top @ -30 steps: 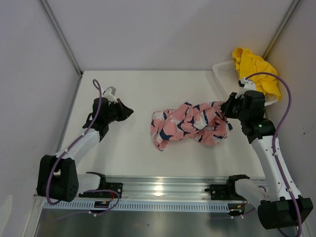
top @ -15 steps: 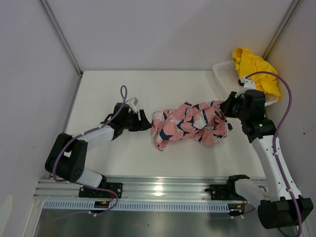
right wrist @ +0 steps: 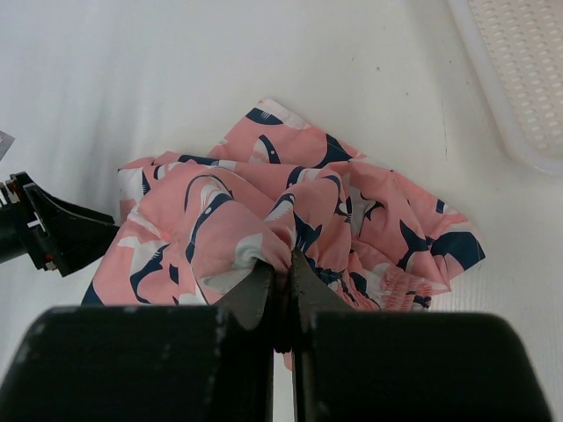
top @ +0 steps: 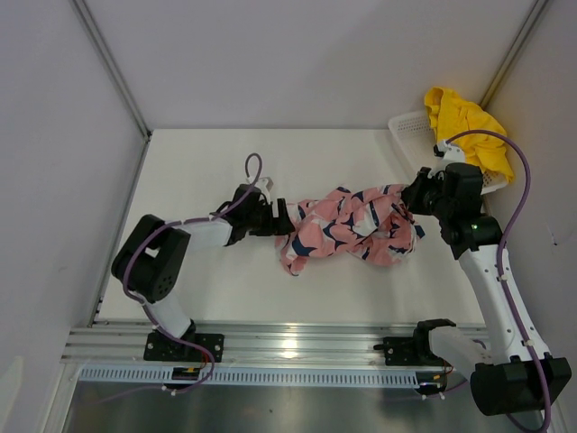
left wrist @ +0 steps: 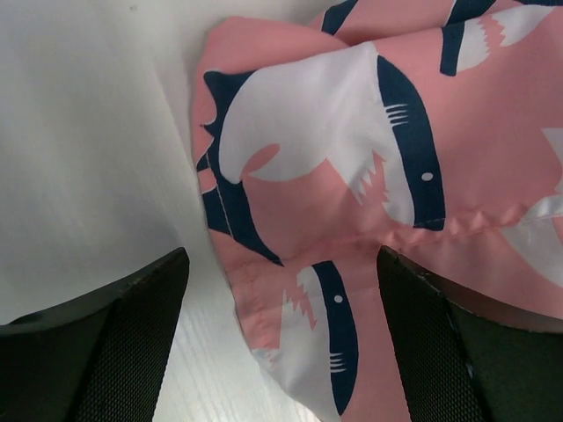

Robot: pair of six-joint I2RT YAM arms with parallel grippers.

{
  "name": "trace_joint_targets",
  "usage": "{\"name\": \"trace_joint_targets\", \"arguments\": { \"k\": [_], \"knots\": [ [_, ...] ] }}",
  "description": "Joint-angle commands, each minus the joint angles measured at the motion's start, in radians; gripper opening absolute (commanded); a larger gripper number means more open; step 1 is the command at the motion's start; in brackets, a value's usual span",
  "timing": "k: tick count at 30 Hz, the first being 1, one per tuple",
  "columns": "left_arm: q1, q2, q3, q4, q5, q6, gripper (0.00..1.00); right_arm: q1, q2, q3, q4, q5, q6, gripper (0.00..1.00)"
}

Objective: Fold and stack the shorts

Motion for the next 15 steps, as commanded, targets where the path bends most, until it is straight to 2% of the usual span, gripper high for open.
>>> {"name": "trace_joint_targets", "arguments": {
  "k": [1, 6, 10, 13, 15],
  "knots": [
    [-0.033, 0.038, 0.046, -0.035, -0.074, 0.004, 0.9, -0.003, -0.004, 0.006, 0.03, 0.004, -0.011, 0.0],
    [-0.105, 0.101, 0.144, -0.192, -0.269, 0.052, 0.87, -0.003, -0.004, 0.008, 0.028, 0.004, -0.008, 0.0],
    [-0.125, 0.146, 0.157, -0.209, -0.289, 0.053, 0.8, -0.003, -0.006, 0.009, 0.027, 0.004, -0.008, 0.0],
    [-0.144, 0.17, 0.164, -0.238, -0.326, 0.056, 0.7, -0.002, -0.01, 0.008, 0.025, 0.006, -0.007, 0.0],
    [-0.155, 0.193, 0.169, -0.25, -0.338, 0.058, 0.57, -0.005, -0.012, 0.006, 0.027, 0.007, -0.007, 0.0]
  ]
}}
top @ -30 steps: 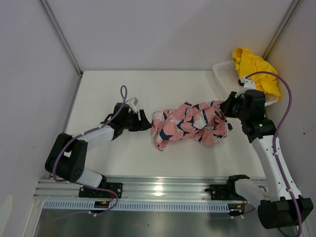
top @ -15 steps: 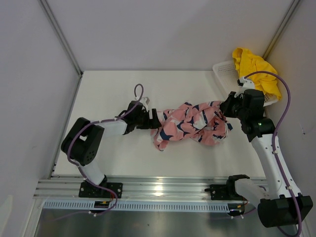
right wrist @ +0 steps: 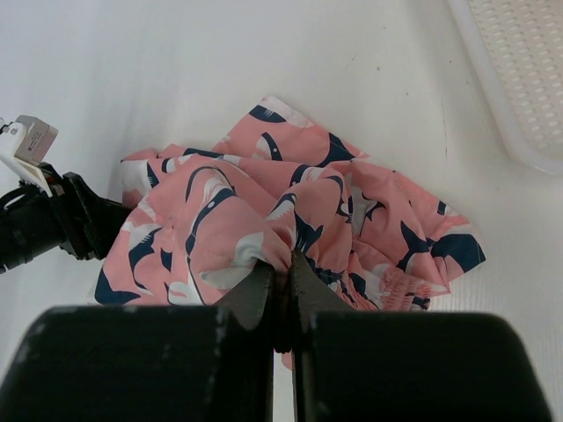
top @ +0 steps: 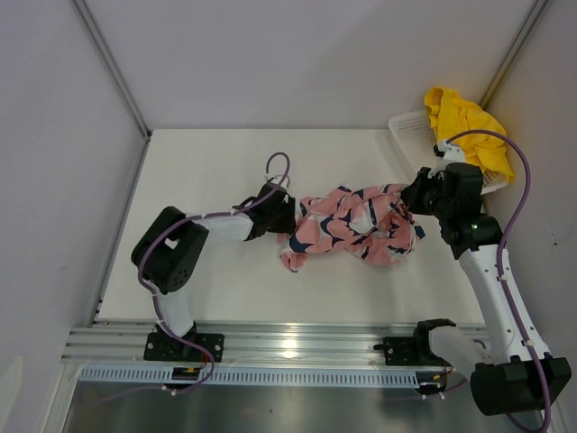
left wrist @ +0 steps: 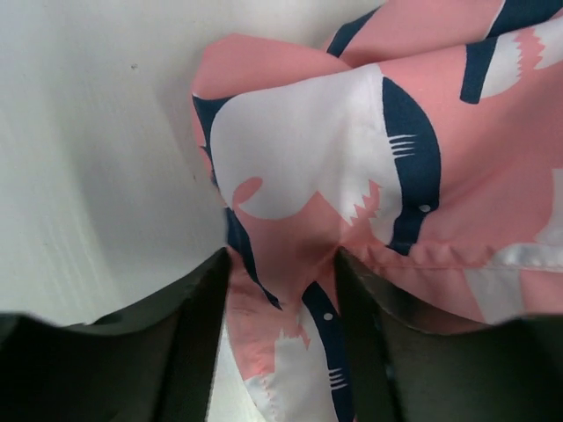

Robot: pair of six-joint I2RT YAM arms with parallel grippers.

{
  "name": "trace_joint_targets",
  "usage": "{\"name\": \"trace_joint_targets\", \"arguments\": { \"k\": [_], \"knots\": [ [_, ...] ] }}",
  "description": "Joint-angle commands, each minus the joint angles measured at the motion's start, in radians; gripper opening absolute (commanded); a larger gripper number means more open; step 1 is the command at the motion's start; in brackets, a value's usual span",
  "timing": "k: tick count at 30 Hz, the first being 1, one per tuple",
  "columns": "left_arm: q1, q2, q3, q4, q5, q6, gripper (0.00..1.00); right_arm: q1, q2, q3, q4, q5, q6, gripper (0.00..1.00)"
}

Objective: Fold and stack the shorts

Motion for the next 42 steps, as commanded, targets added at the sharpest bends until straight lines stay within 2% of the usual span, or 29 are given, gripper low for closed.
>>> {"name": "trace_joint_targets", "arguments": {
  "k": [1, 2, 4, 7, 13, 14, 17, 21, 24, 28, 32, 38, 42],
  "knots": [
    [-0.023, 0.074, -0.009, -0.124, -0.051, 0.009, 0.52, -0.003, -0.013, 0.005, 0.028, 0.007, -0.006, 0.0],
    [-0.023, 0.08, -0.014, -0.121, -0.05, 0.004, 0.43, -0.003, -0.012, 0.003, 0.028, 0.007, -0.006, 0.0],
    [-0.023, 0.076, -0.02, -0.114, -0.05, 0.001, 0.38, -0.003, -0.013, 0.002, 0.028, 0.007, -0.004, 0.0],
    [-0.023, 0.056, -0.023, -0.124, -0.063, -0.003, 0.24, -0.003, -0.012, 0.0, 0.03, 0.007, -0.004, 0.0],
    [0.001, -0.016, 0.003, -0.221, -0.132, 0.015, 0.08, -0.003, 0.001, -0.003, 0.025, 0.006, -0.001, 0.0],
    [0.022, -0.05, 0.011, -0.238, -0.135, 0.024, 0.01, -0.003, 0.005, -0.003, 0.022, 0.003, -0.001, 0.0],
    [0.076, -0.123, 0.02, -0.284, -0.119, 0.035, 0.0, -0.003, 0.017, -0.003, 0.025, -0.013, 0.004, 0.0],
    [0.131, -0.313, 0.06, -0.353, -0.076, 0.047, 0.0, -0.003, 0.037, -0.002, 0.033, -0.042, 0.007, 0.0],
    [0.167, -0.402, 0.135, -0.411, -0.066, 0.061, 0.0, -0.003, 0.057, 0.021, 0.04, -0.079, 0.007, 0.0],
    [0.222, -0.502, 0.268, -0.521, -0.036, 0.075, 0.0, 0.008, 0.102, 0.144, -0.002, -0.181, -0.015, 0.0],
    [0.239, -0.619, 0.373, -0.609, -0.037, 0.084, 0.0, 0.049, 0.039, 0.198, 0.008, -0.249, -0.019, 0.0],
    [0.239, -0.807, 0.537, -0.728, -0.099, 0.089, 0.0, 0.11, -0.105, 0.291, -0.024, -0.415, 0.051, 0.0],
    [0.239, -0.909, 0.617, -0.77, -0.085, 0.098, 0.0, 0.158, -0.219, 0.359, -0.022, -0.485, 0.125, 0.0]
  ]
}}
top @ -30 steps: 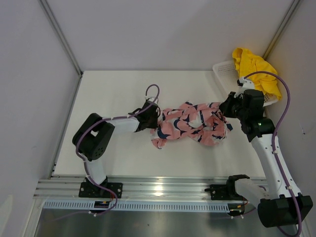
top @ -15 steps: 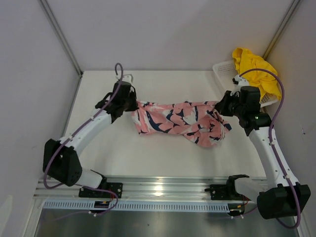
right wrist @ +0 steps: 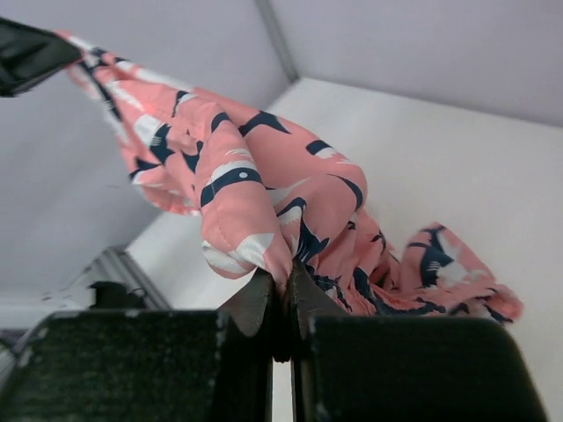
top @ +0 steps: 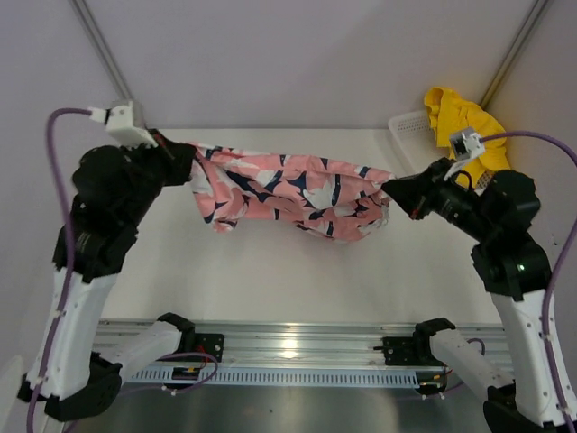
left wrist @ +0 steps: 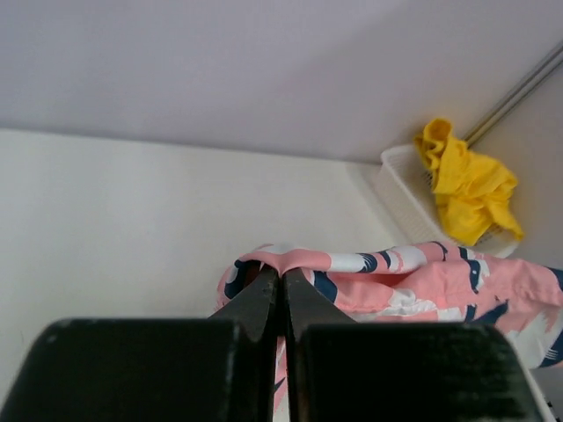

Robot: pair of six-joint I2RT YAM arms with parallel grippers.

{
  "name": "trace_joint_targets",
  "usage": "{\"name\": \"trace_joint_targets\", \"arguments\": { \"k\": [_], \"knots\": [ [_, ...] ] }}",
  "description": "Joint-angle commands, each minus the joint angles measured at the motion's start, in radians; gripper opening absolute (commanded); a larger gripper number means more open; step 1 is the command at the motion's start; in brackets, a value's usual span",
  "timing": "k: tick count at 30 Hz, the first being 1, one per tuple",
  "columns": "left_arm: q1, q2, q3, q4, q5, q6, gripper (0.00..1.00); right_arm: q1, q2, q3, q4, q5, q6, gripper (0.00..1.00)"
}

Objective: Fold and stack the shorts

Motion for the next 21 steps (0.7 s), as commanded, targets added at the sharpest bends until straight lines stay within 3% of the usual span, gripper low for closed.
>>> {"name": "trace_joint_targets", "arguments": {
  "k": [1, 5, 9, 12, 15, 21],
  "knots": [
    [0.005, -0.094, 0.091, -0.09, -0.013, 0.034, 0.0, 0.027, -0.093, 0.111, -0.013, -0.133, 0.091, 0.0],
    [0.004, -0.156, 0.228, -0.177, -0.063, 0.056, 0.0, 0.025, -0.093, 0.31, -0.124, -0.183, 0.108, 0.0],
    [0.004, -0.087, 0.491, -0.27, -0.089, 0.091, 0.0, 0.004, -0.027, 0.549, -0.205, -0.225, 0.115, 0.0],
    [0.004, -0.042, 0.568, -0.271, -0.106, 0.102, 0.0, -0.018, 0.053, 0.697, -0.217, -0.242, 0.123, 0.0],
    [0.005, -0.021, 0.542, -0.268, -0.12, 0.102, 0.0, -0.024, 0.117, 0.684, -0.179, -0.251, 0.157, 0.0],
    [0.005, -0.025, 0.398, -0.212, -0.094, 0.083, 0.0, -0.022, 0.151, 0.499, -0.027, -0.297, 0.218, 0.0]
  ]
}}
